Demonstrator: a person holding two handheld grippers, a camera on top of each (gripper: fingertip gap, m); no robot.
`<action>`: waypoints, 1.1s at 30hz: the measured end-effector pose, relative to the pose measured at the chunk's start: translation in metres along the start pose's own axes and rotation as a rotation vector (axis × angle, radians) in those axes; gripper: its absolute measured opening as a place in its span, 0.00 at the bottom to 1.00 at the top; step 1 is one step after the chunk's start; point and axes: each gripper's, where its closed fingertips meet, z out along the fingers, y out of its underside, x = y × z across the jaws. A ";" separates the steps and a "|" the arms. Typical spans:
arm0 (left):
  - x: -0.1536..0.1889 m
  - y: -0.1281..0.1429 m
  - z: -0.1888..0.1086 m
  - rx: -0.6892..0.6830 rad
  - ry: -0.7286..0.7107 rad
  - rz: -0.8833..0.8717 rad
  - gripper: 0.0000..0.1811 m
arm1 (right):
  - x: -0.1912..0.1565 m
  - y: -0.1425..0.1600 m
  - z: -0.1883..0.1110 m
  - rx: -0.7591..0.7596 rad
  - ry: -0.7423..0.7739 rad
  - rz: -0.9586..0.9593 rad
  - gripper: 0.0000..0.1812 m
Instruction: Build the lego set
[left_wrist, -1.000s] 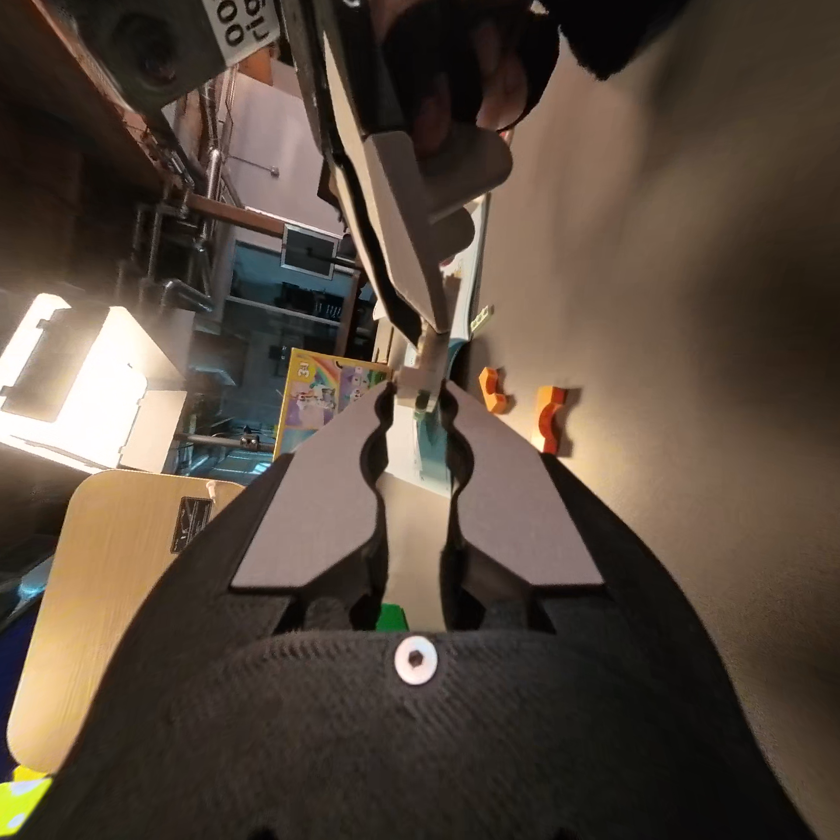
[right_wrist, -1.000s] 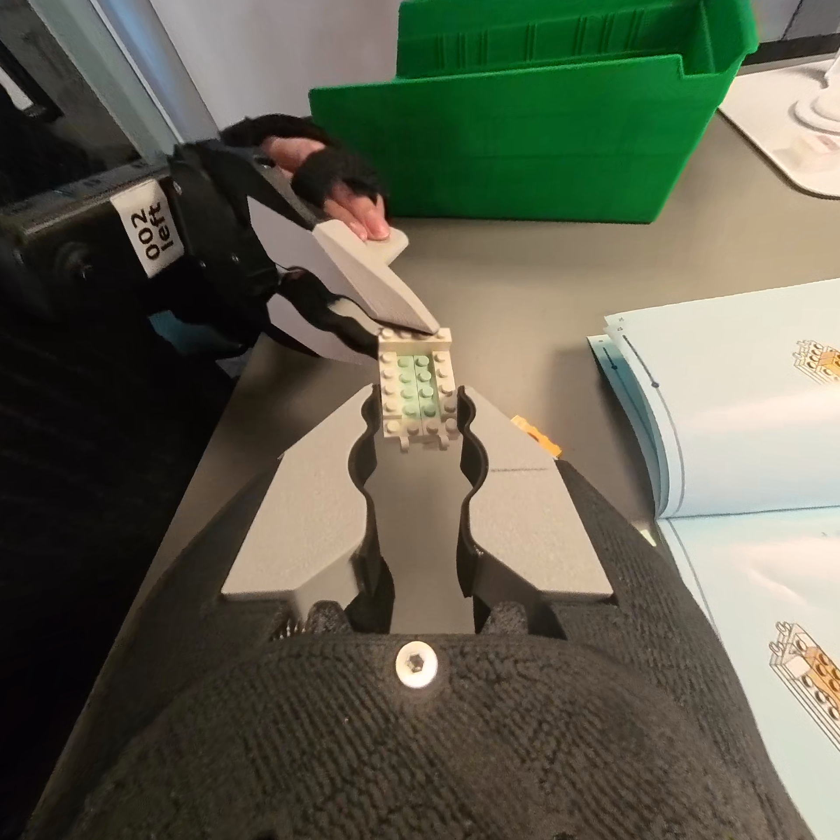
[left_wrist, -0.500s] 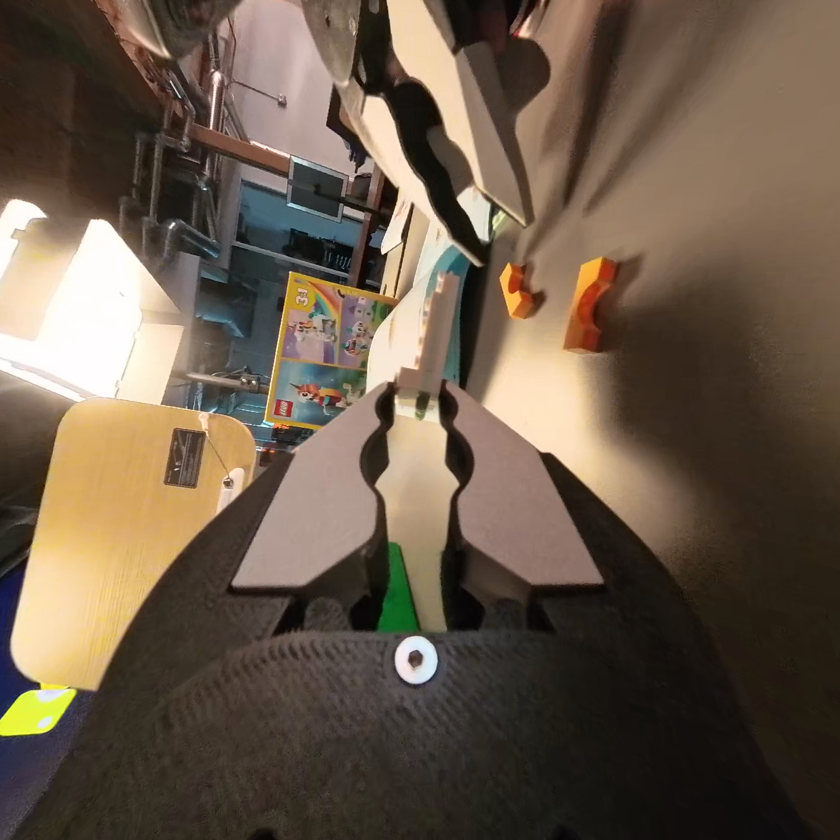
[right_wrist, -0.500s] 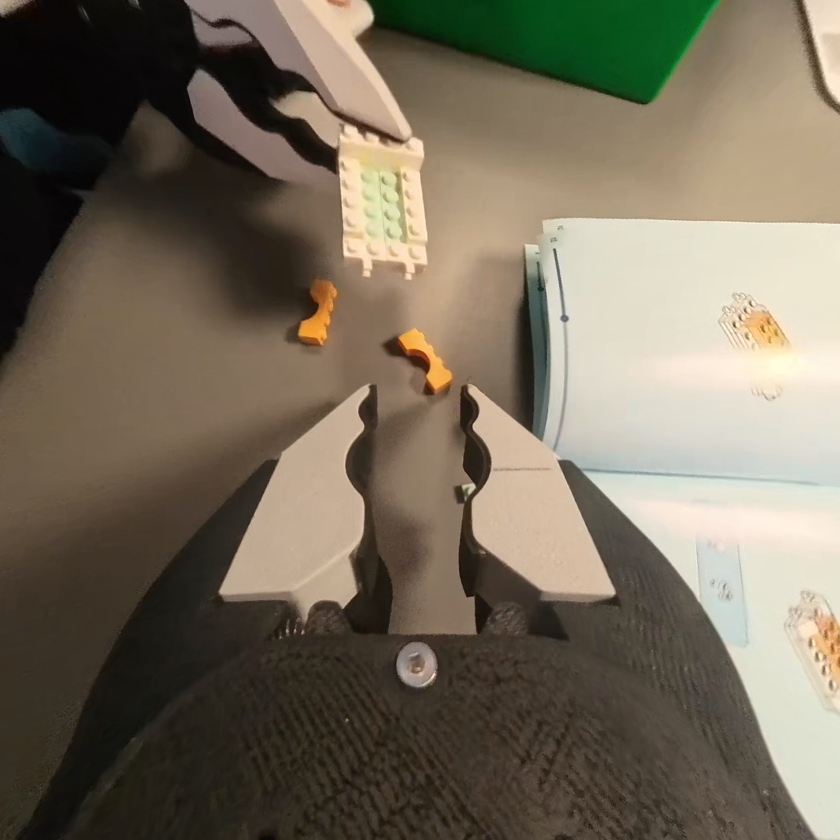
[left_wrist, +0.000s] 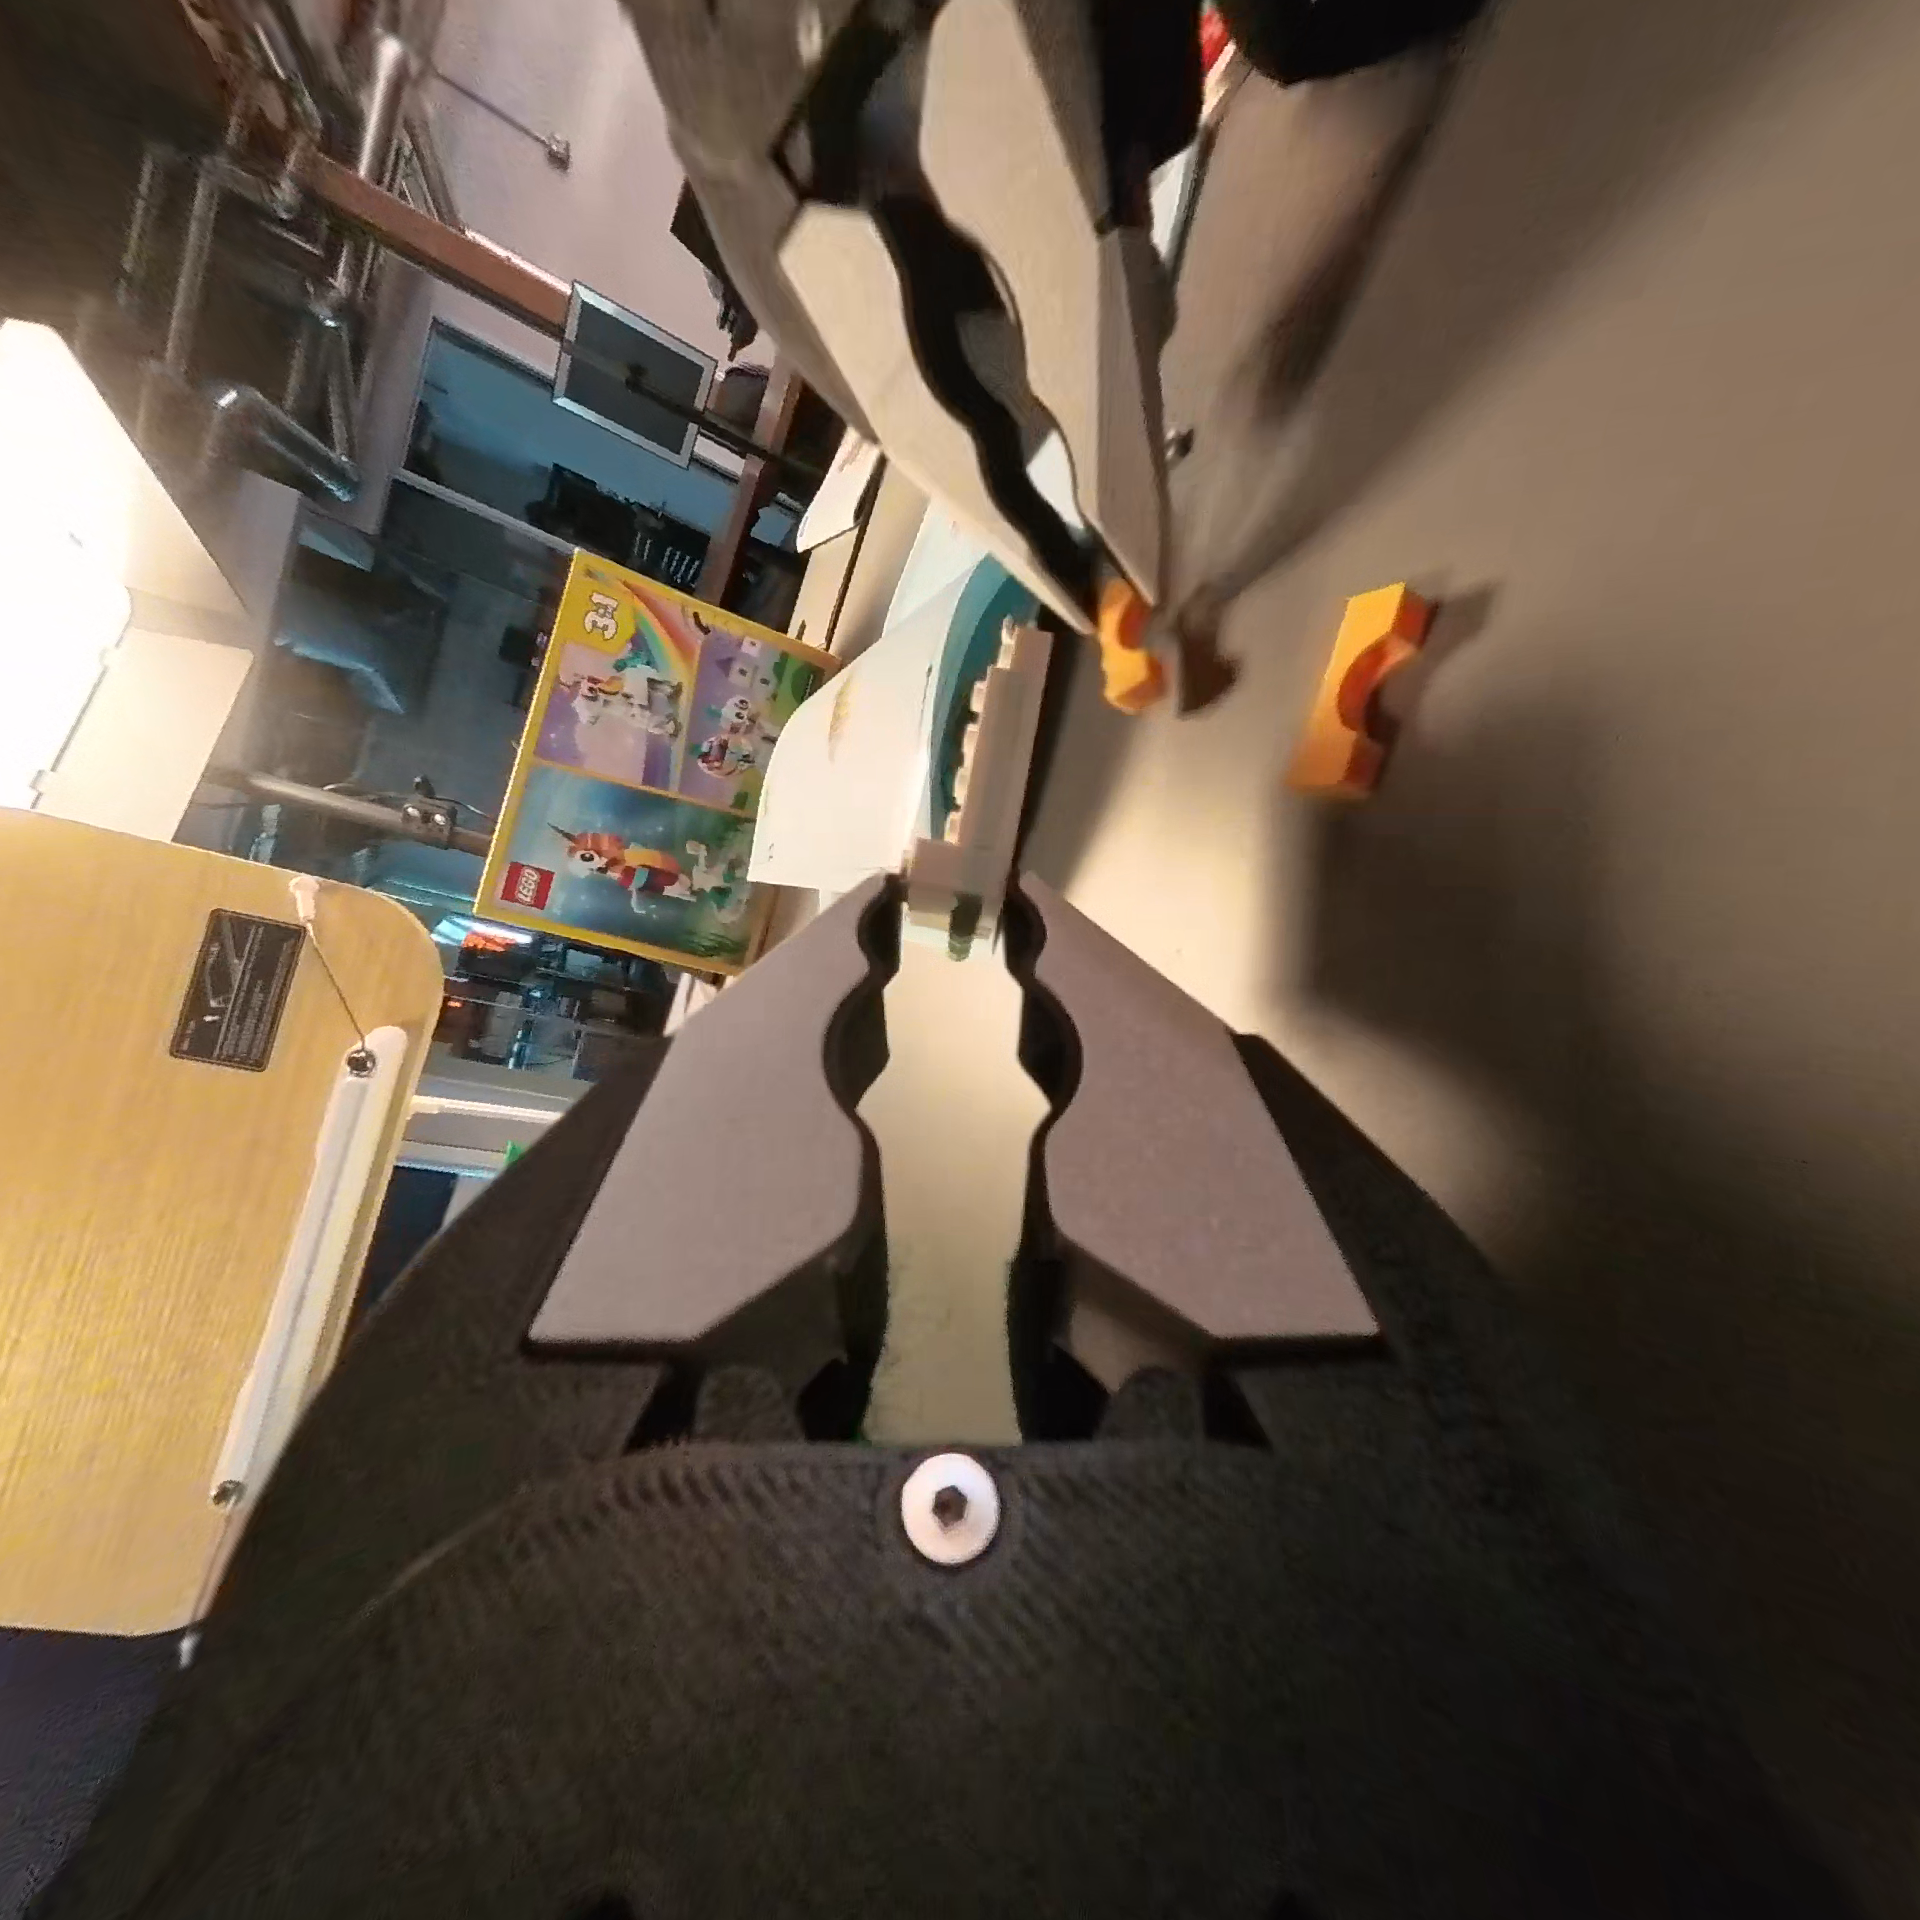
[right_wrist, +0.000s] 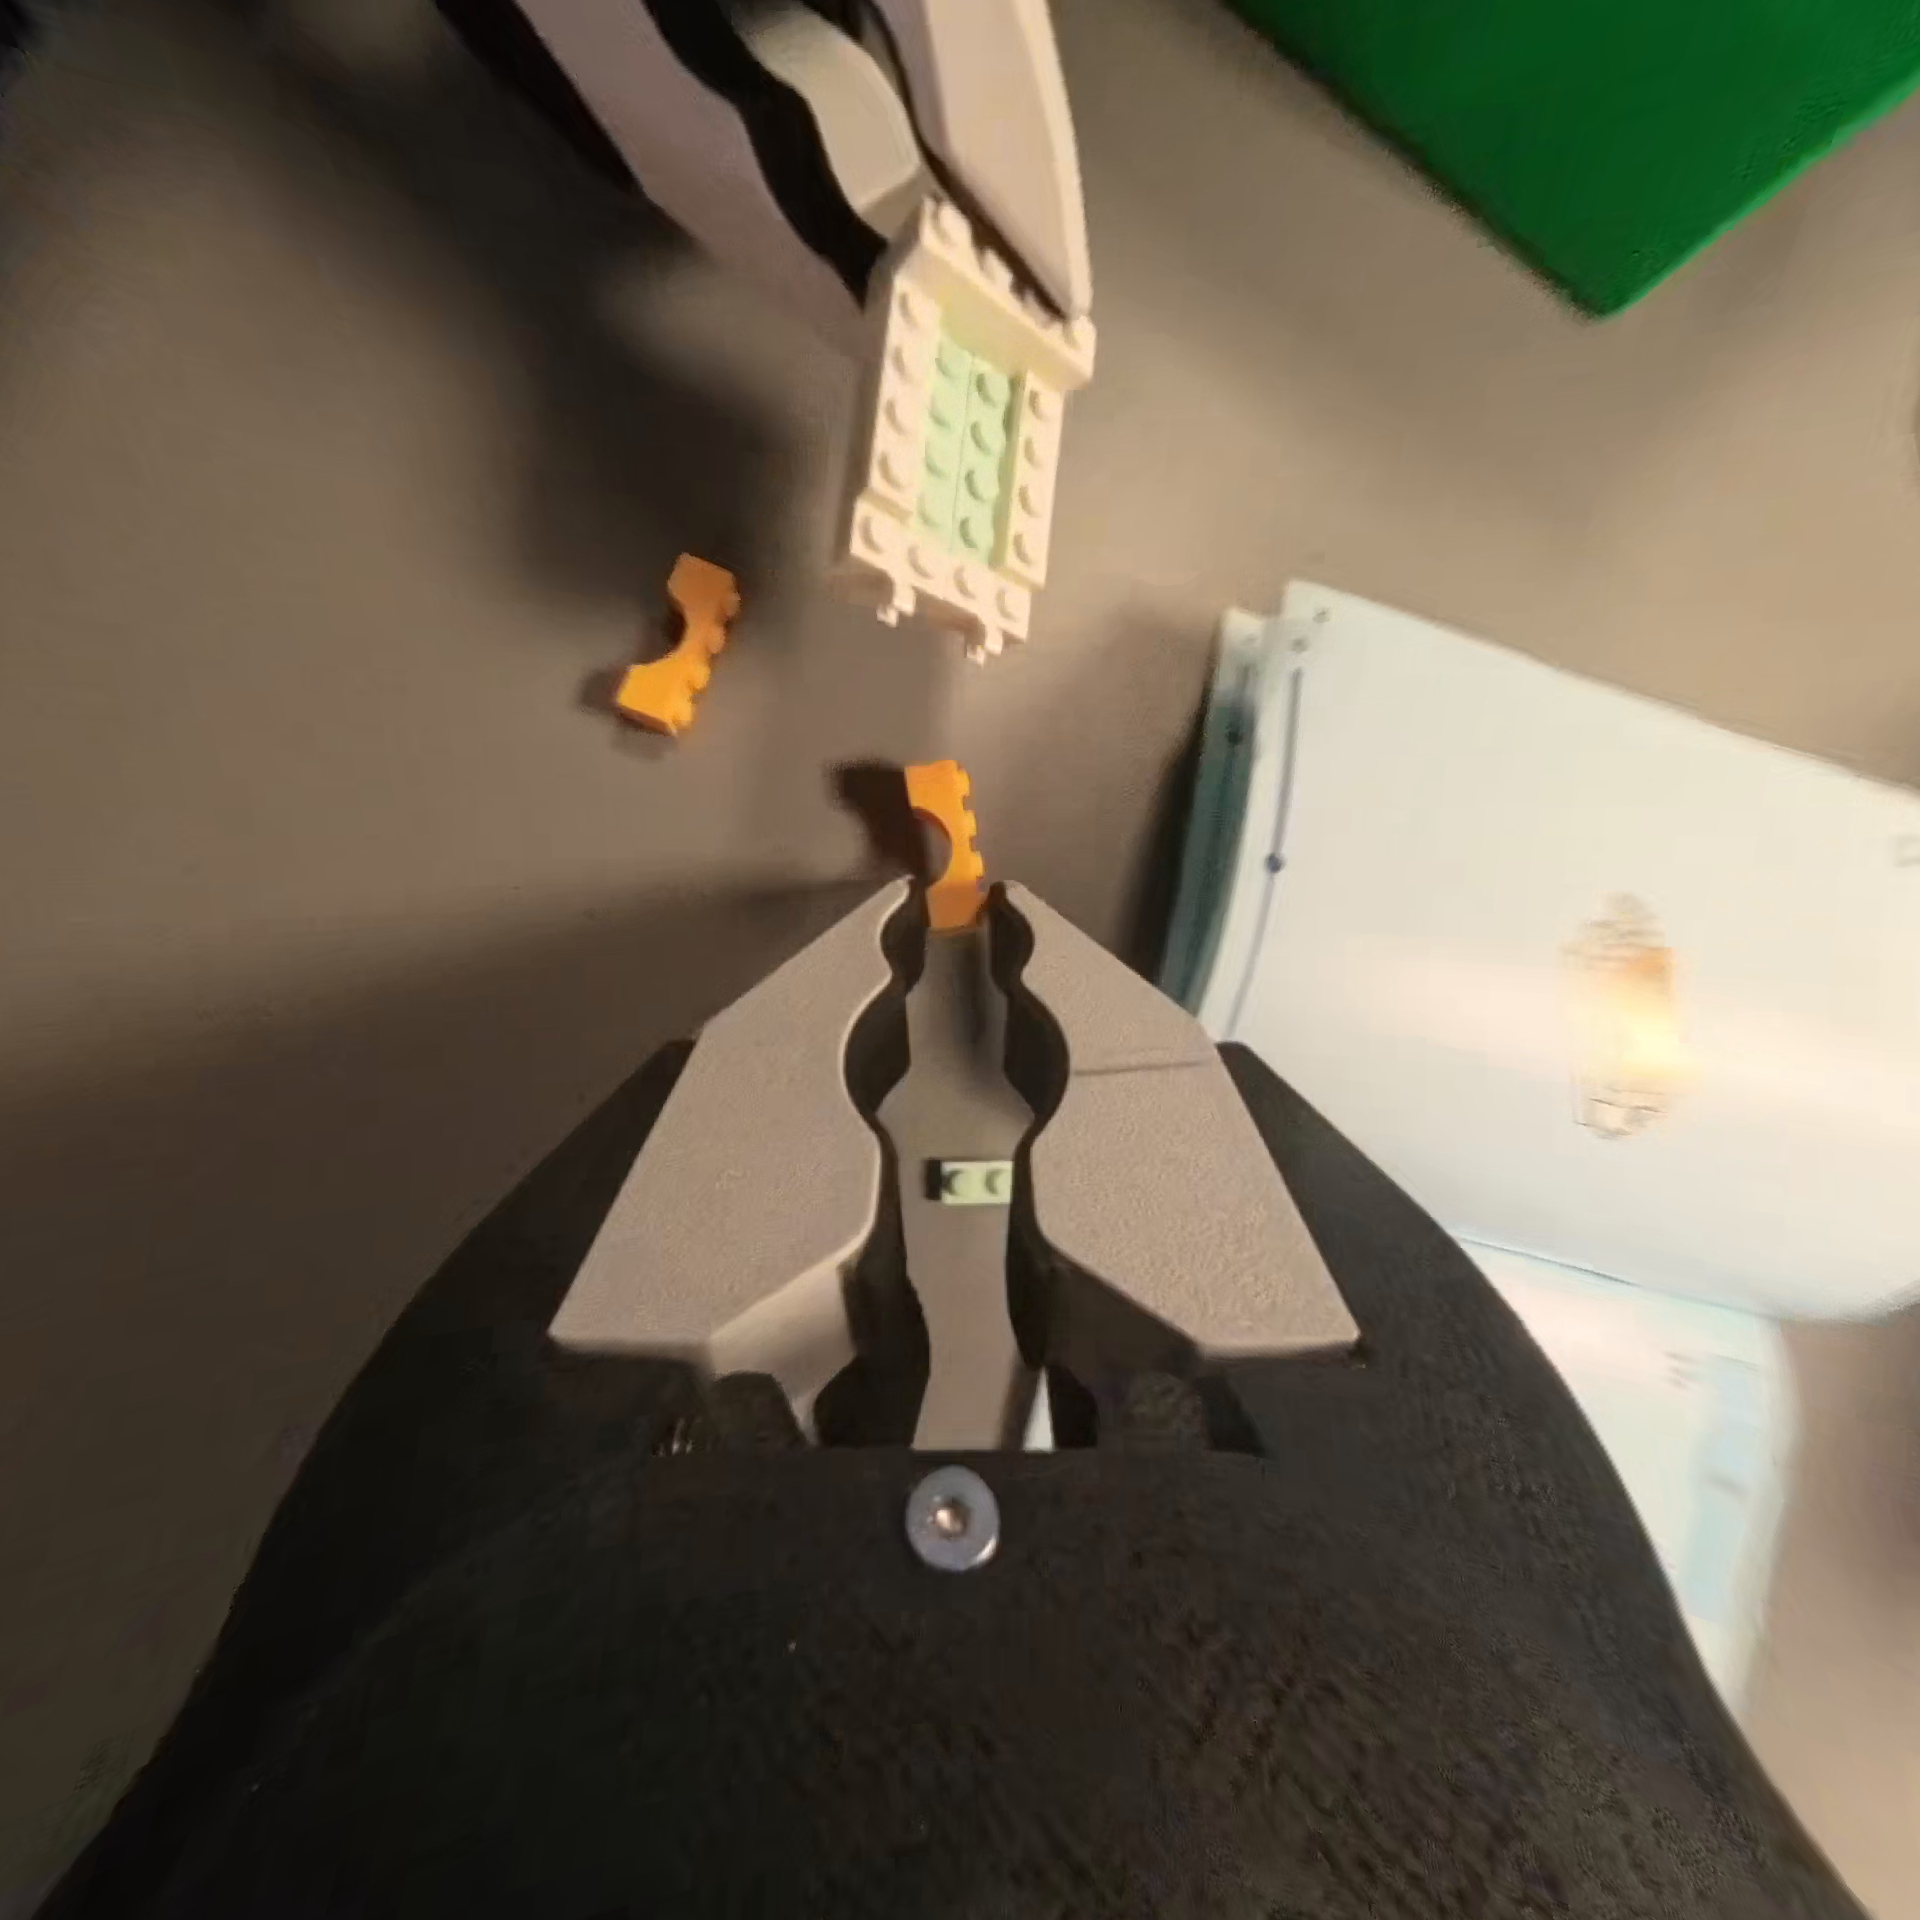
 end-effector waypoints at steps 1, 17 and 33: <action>0.000 0.001 0.000 -0.003 0.003 -0.006 0.10 | 0.005 -0.002 -0.004 -0.012 0.108 -0.101 0.06; 0.007 -0.005 0.000 0.020 0.035 0.004 0.10 | -0.028 0.014 -0.024 -0.427 0.389 -0.971 0.17; -0.001 -0.003 -0.006 0.034 0.002 -0.016 0.10 | -0.034 0.003 -0.016 -0.303 -0.397 -0.106 0.13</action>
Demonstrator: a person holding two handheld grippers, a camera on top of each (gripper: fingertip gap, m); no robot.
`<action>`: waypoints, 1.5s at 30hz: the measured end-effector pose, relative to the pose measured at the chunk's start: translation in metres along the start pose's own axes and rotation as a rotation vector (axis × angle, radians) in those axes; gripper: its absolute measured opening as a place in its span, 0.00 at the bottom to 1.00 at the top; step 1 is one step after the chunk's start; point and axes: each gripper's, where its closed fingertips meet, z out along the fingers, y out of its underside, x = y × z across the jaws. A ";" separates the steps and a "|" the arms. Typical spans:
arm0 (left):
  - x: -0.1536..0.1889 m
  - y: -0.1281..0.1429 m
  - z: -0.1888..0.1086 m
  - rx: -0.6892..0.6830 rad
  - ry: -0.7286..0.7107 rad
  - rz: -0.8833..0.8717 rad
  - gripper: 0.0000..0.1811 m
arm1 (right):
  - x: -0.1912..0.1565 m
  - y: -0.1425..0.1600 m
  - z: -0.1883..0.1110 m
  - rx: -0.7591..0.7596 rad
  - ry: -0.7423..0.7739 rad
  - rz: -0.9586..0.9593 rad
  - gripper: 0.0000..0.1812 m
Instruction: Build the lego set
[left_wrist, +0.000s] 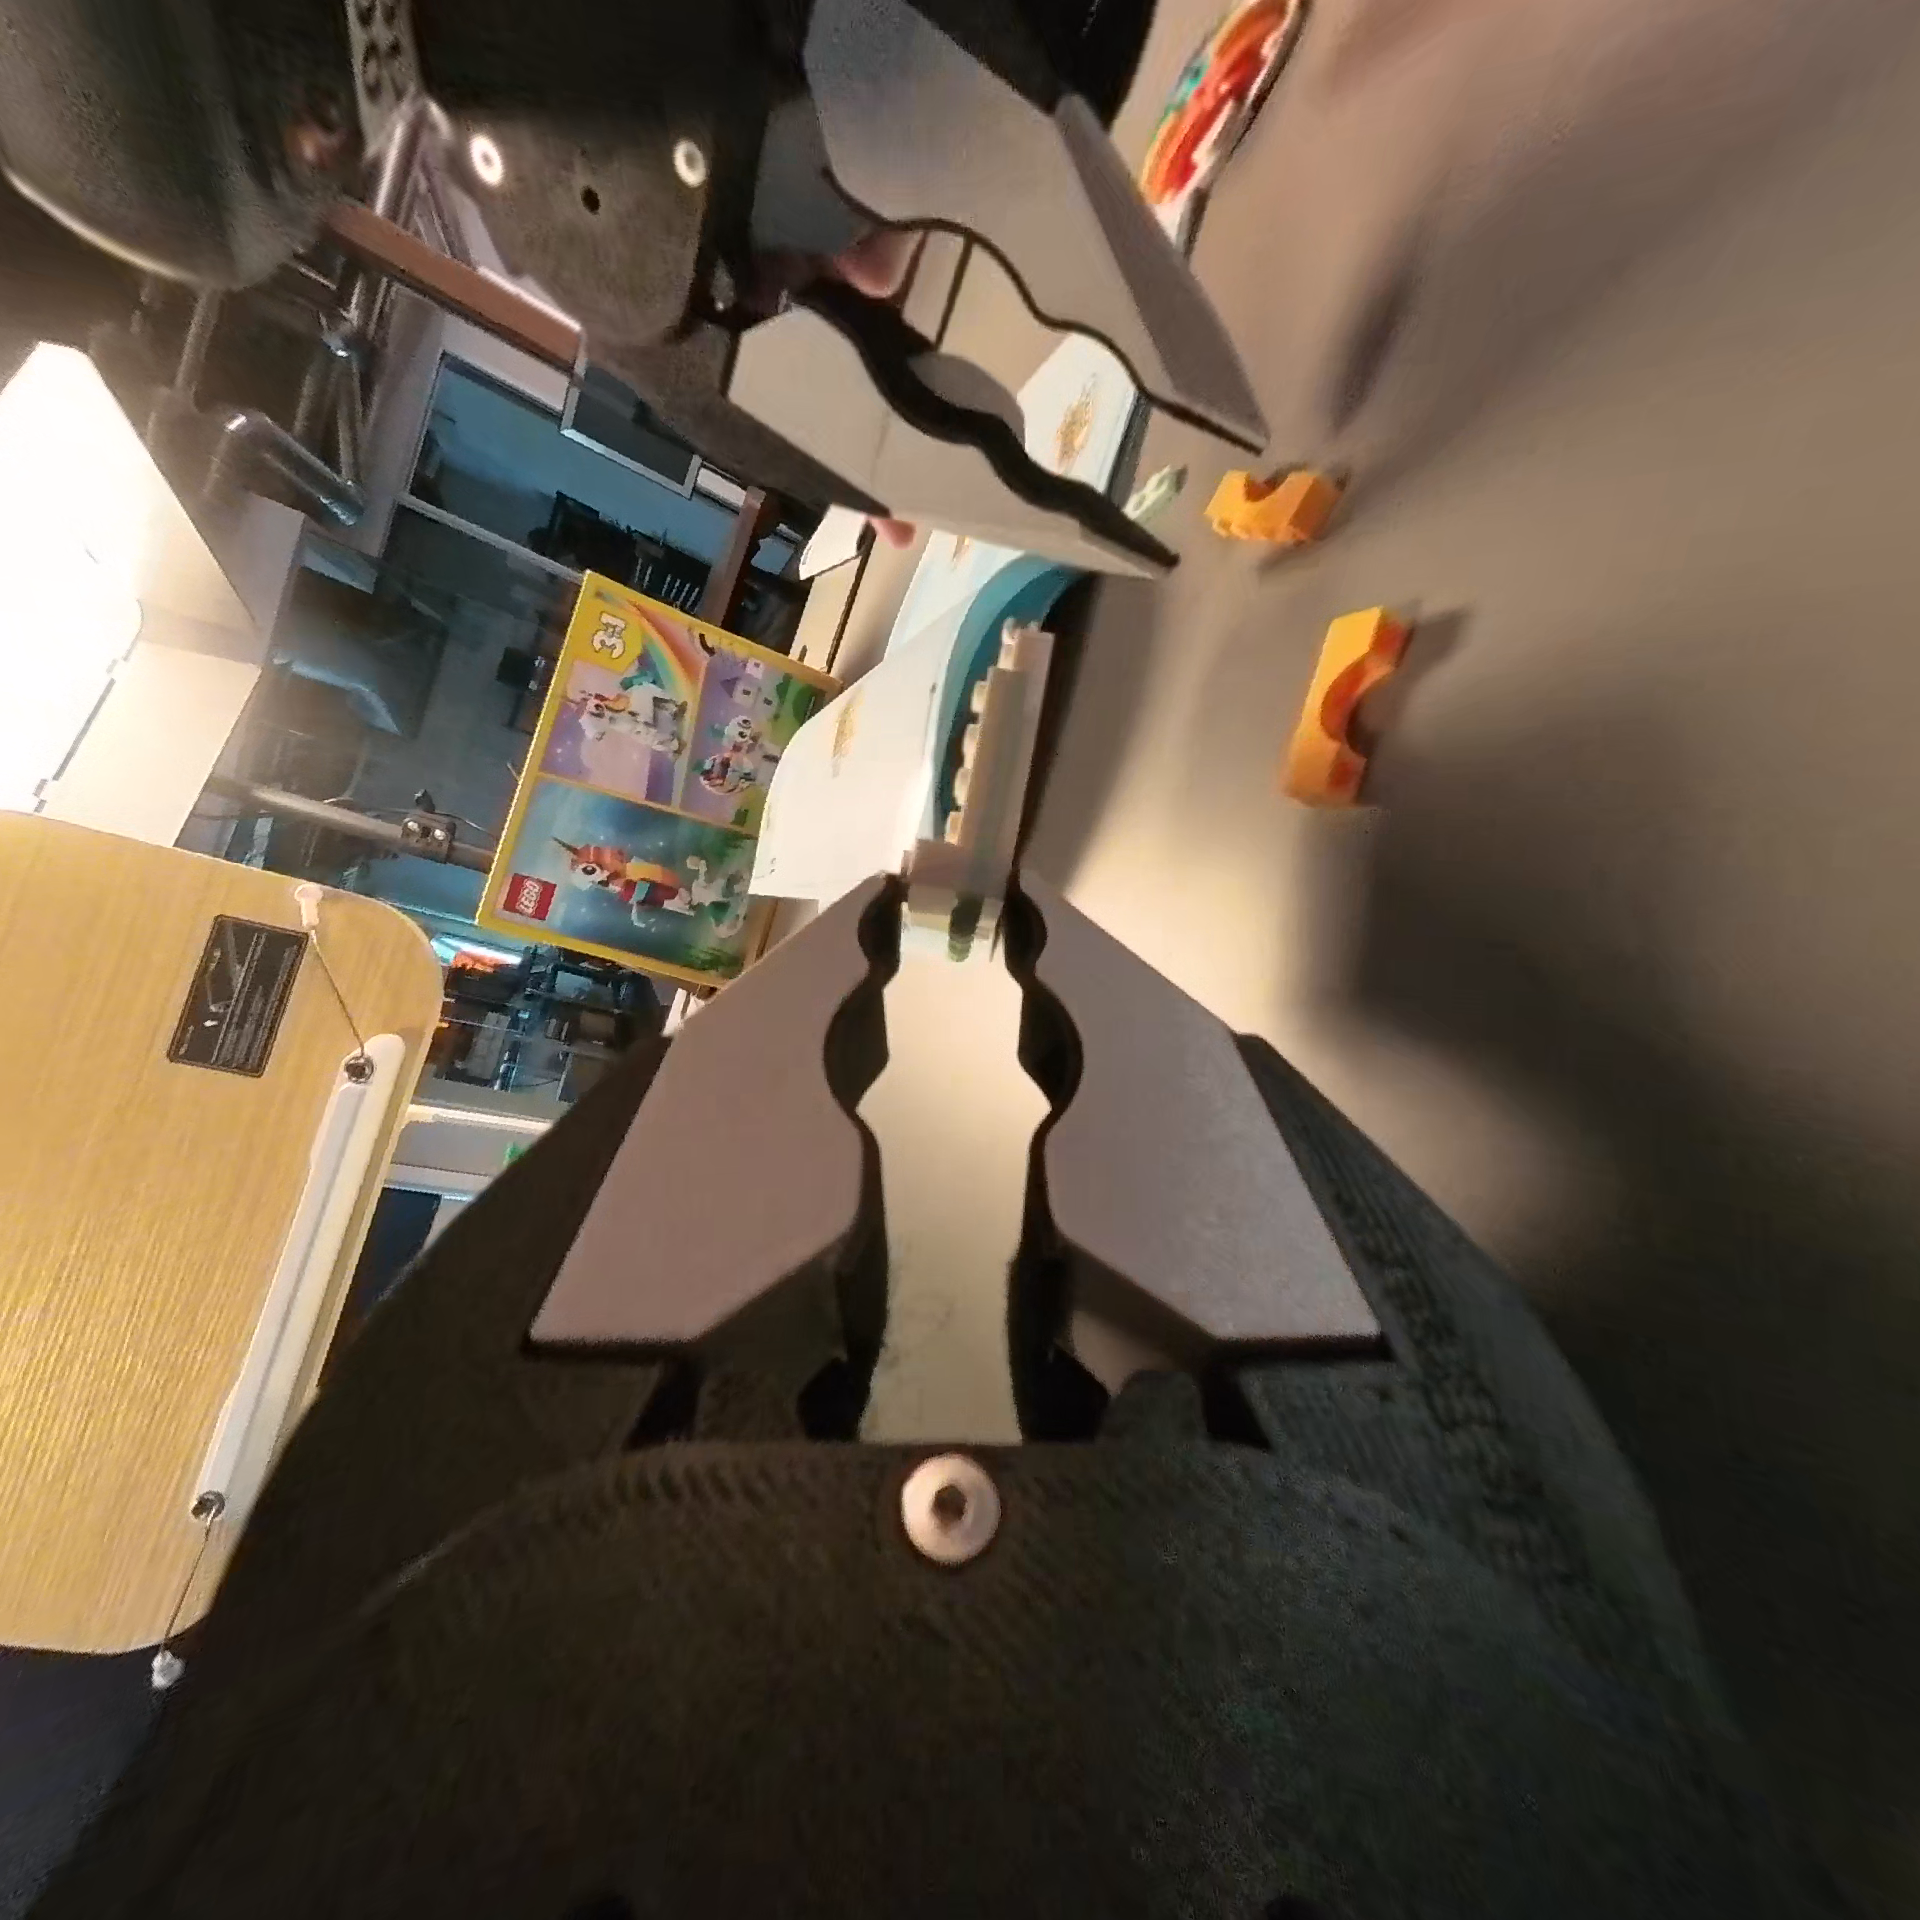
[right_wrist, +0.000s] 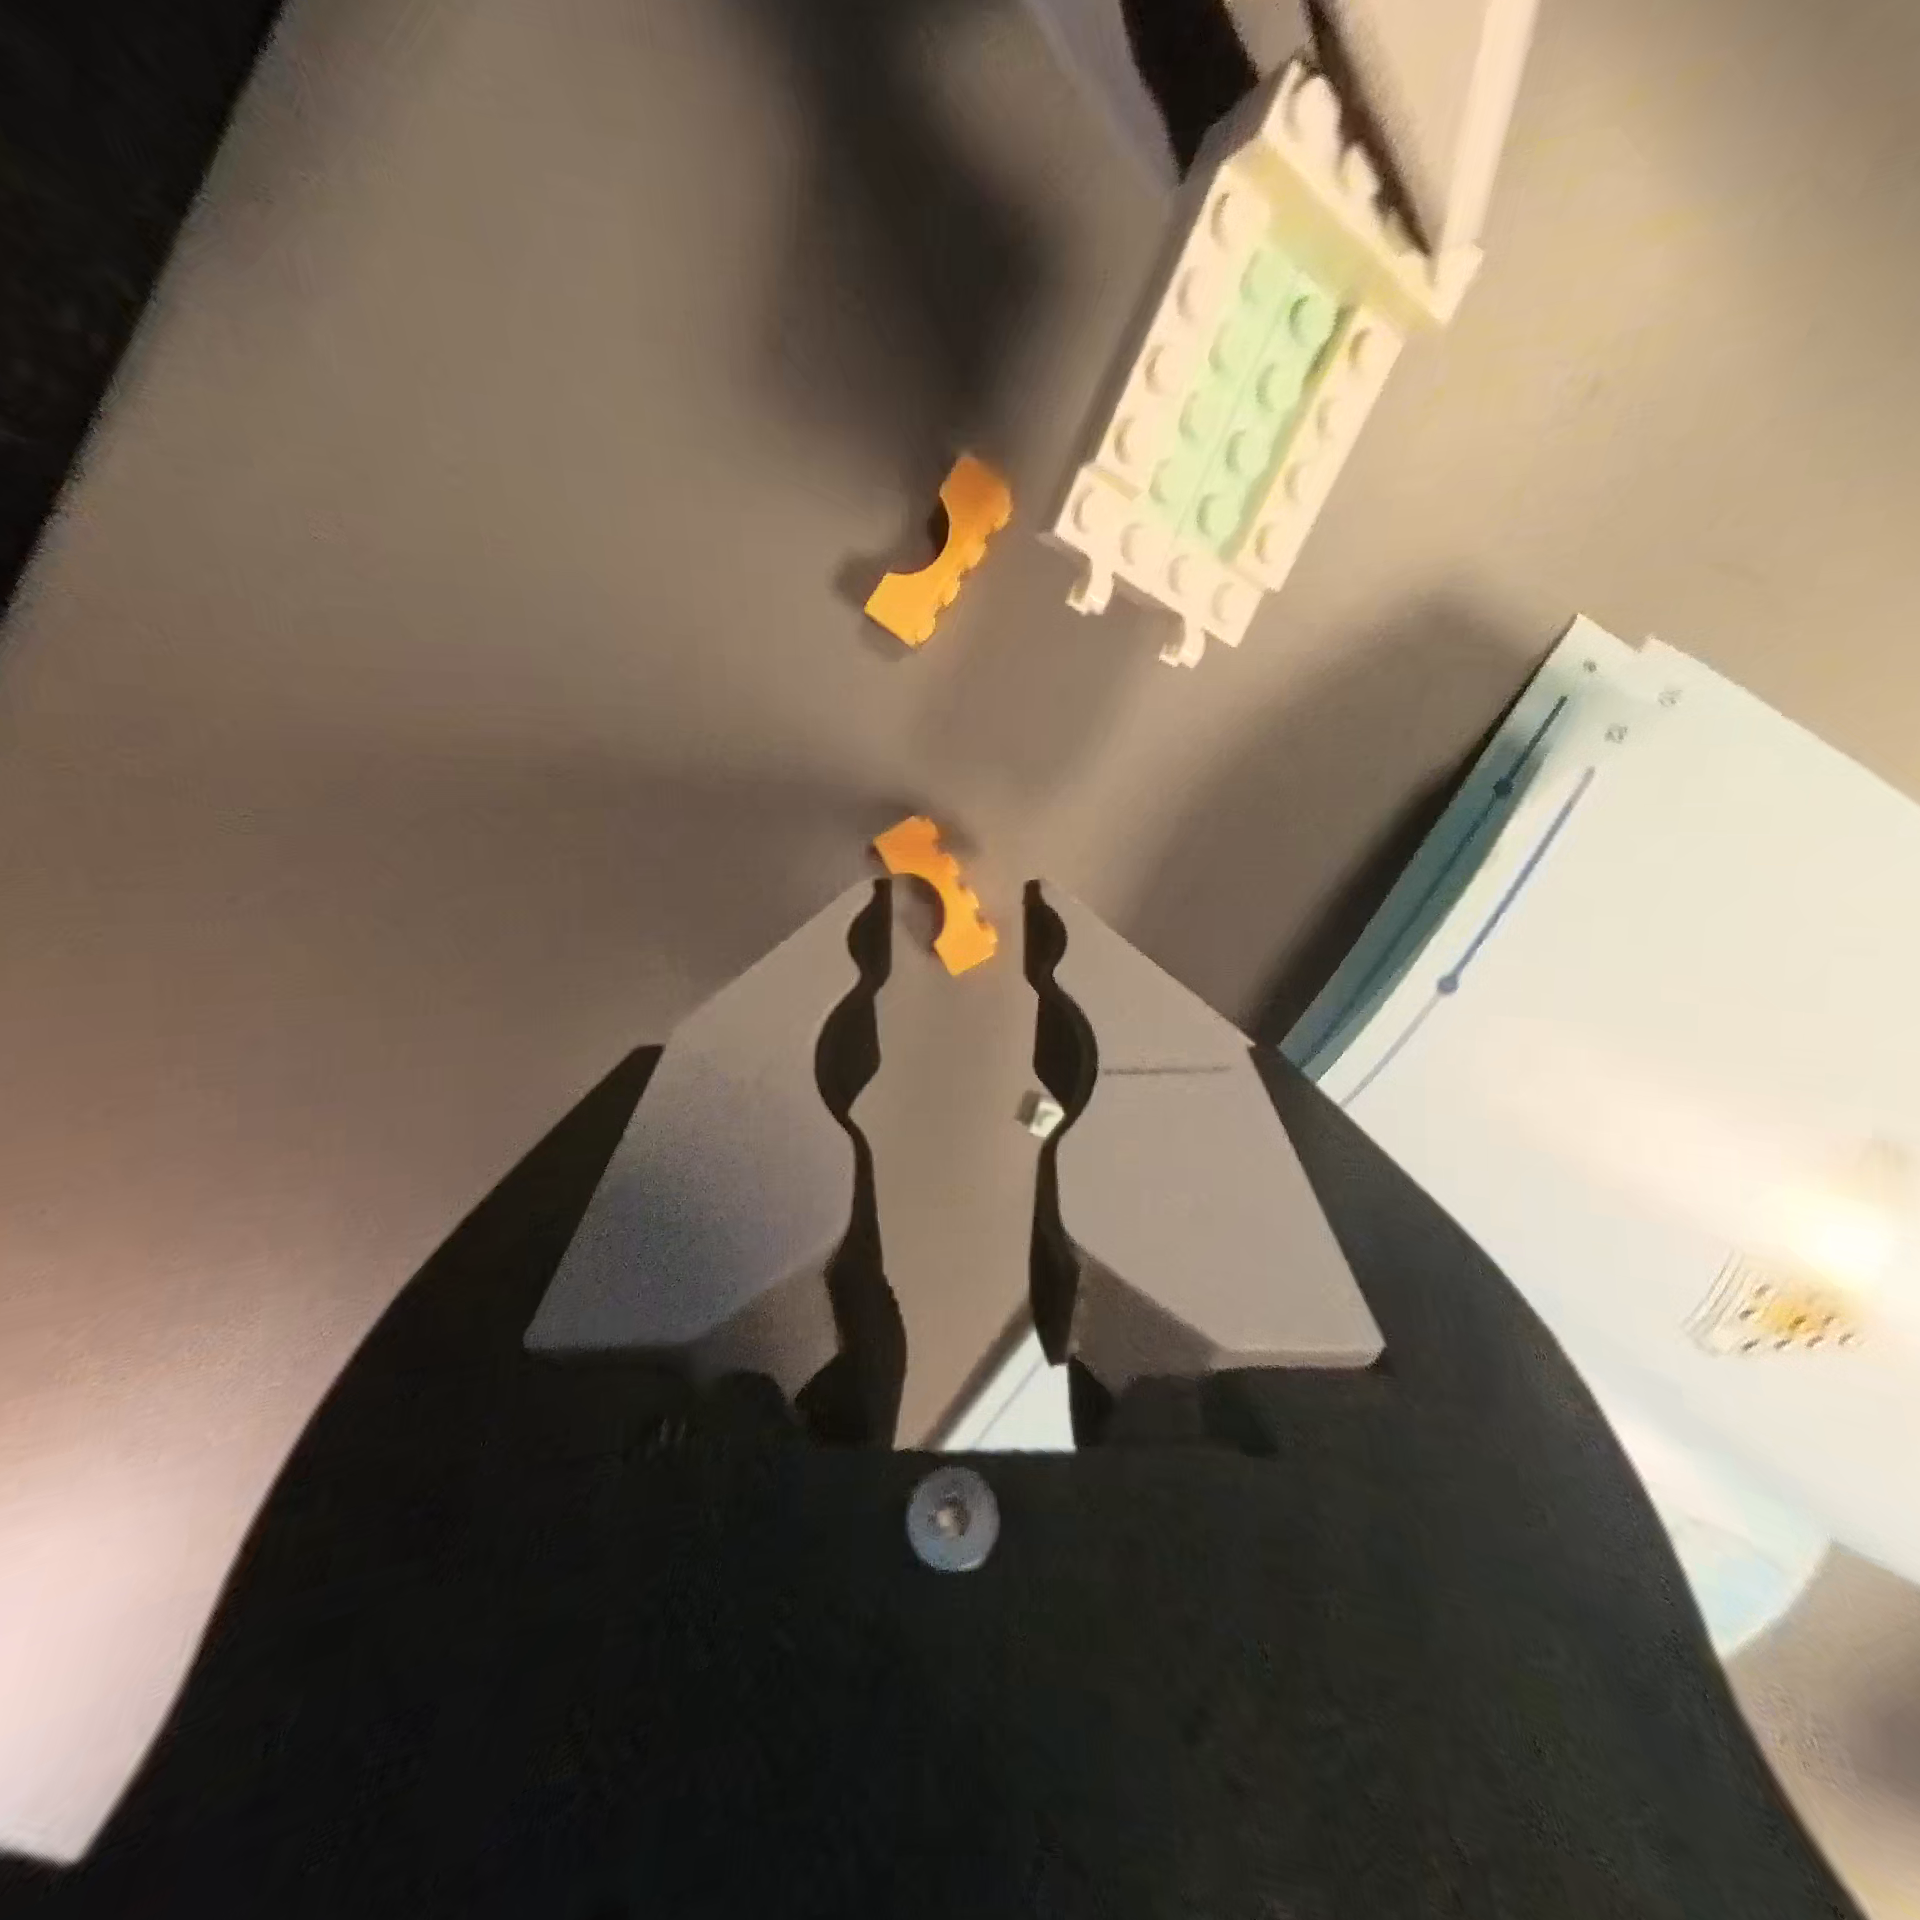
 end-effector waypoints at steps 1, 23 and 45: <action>0.000 0.000 0.000 0.000 -0.001 -0.002 0.10 | 0.001 0.001 0.002 -0.031 -0.009 -0.023 0.13; -0.006 -0.006 0.006 -0.121 -0.137 0.142 0.10 | 0.041 -0.067 -0.033 0.002 0.937 -0.034 0.01; -0.012 -0.035 -0.008 0.038 -0.234 0.208 0.10 | 0.009 -0.071 -0.052 0.575 0.249 0.399 0.09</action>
